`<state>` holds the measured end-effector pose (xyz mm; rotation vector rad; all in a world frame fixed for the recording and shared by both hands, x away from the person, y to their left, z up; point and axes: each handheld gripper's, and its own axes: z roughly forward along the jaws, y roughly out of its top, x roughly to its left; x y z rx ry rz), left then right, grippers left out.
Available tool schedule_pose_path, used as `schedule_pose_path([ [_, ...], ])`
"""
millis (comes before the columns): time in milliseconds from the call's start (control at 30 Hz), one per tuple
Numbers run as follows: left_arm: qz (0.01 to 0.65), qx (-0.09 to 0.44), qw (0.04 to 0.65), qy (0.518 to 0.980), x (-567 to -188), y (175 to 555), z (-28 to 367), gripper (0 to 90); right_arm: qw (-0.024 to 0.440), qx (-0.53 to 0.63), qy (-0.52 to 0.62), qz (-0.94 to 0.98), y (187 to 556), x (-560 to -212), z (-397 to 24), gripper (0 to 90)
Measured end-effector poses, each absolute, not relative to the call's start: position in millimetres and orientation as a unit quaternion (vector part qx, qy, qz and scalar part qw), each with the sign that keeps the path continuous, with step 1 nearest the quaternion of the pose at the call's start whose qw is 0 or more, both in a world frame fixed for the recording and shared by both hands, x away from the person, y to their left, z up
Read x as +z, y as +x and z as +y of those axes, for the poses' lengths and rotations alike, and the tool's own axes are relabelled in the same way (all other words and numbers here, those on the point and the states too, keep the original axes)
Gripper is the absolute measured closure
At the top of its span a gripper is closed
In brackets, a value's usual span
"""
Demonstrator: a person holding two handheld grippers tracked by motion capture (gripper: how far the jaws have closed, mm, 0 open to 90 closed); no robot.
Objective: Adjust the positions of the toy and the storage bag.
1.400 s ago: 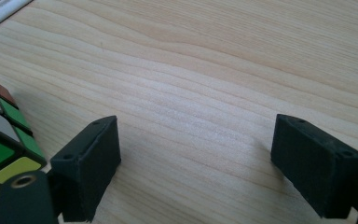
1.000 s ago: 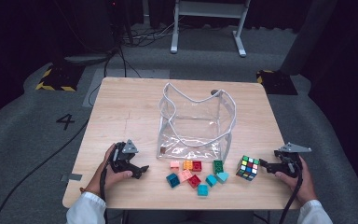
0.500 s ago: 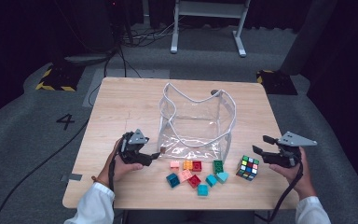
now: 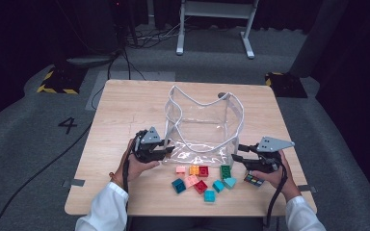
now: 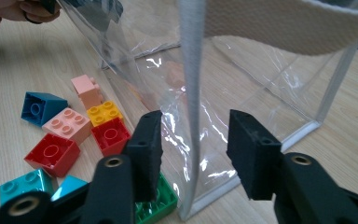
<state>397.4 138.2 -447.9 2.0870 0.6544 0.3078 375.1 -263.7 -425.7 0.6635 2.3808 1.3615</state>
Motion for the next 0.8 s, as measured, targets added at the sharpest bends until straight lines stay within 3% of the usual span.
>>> schedule_pose_path([
  [100,0.263,0.134,0.448,0.844,-446.7,396.8,139.0,78.4,0.171,0.466,0.236,0.835,375.4,-425.5,-258.7,63.1],
  [133,0.264,0.14,0.448,0.843,-446.5,396.4,139.1,82.3,0.174,0.461,0.236,0.838,376.3,-426.4,-255.4,72.4],
  [167,0.26,0.145,0.444,0.845,-446.5,396.2,139.4,82.3,0.174,0.461,0.236,0.838,376.3,-426.4,-255.4,72.4],
  [267,0.251,0.141,0.444,0.848,-446.0,395.1,140.7,86.8,0.187,0.464,0.226,0.836,372.9,-427.7,-255.6,86.5],
  [800,0.238,0.127,0.456,0.848,-447.4,384.3,128.2,87.0,0.197,0.465,0.238,0.83,351.7,-428.6,-277.2,87.4],
])
